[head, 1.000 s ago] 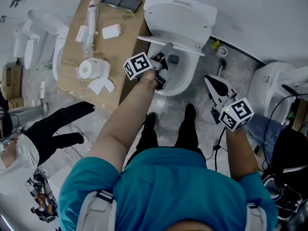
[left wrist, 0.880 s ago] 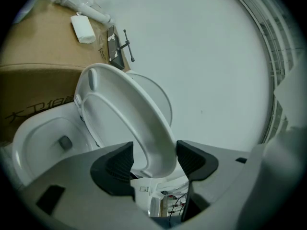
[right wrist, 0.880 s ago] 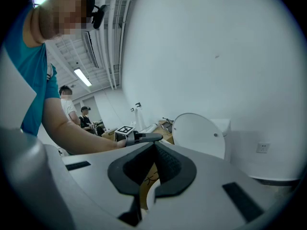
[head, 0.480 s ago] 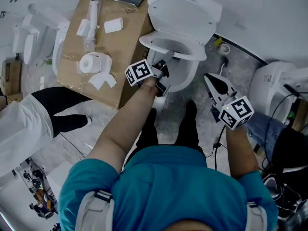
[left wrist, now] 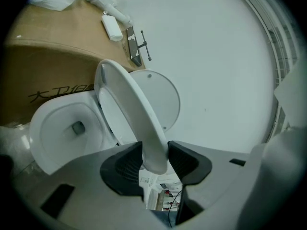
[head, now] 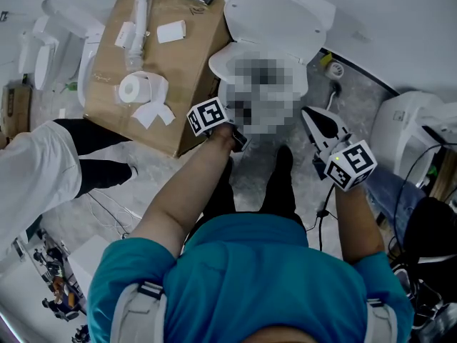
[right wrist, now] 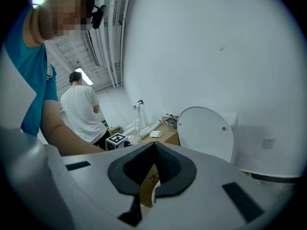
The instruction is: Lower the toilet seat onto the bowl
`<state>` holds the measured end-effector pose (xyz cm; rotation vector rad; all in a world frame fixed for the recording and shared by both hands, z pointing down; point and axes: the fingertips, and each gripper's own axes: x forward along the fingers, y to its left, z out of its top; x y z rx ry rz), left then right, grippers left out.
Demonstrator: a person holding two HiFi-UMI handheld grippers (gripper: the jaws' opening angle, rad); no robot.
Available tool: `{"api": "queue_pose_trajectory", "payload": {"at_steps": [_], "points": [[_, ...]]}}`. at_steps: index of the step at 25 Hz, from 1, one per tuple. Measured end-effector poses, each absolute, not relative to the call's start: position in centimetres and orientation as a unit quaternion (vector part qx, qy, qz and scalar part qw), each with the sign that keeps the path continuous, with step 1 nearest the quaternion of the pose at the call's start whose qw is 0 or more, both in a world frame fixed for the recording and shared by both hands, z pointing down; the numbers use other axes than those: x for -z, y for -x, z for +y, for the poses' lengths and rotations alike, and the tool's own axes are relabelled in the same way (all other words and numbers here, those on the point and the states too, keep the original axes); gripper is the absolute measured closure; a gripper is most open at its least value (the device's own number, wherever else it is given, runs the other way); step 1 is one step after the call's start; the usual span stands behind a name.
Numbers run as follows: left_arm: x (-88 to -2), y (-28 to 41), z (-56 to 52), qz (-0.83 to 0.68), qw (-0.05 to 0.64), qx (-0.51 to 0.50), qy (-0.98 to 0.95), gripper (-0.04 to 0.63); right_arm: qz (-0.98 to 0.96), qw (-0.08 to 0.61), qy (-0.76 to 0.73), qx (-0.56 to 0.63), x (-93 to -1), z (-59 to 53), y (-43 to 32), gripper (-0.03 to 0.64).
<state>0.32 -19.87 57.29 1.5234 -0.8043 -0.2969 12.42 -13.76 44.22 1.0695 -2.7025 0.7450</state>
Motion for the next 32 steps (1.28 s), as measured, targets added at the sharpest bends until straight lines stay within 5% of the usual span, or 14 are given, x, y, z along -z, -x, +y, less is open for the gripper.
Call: {"api": "queue_pose_trajectory", "payload": {"at_steps": [11,32], "points": [[-60.9,1.3,-15.4,-0.379,0.673,0.089,-0.629,0.502,-0.897,0.081,-0.349,-0.260,-45.7,-13.3,-11.2,0.618],[-65.4,2.6,-11.9,-0.394,0.700,0.059,-0.593,0.529,-0.896,0.092,-0.341,-0.268,-47.5,-13.8,-9.8,0.618]]}}
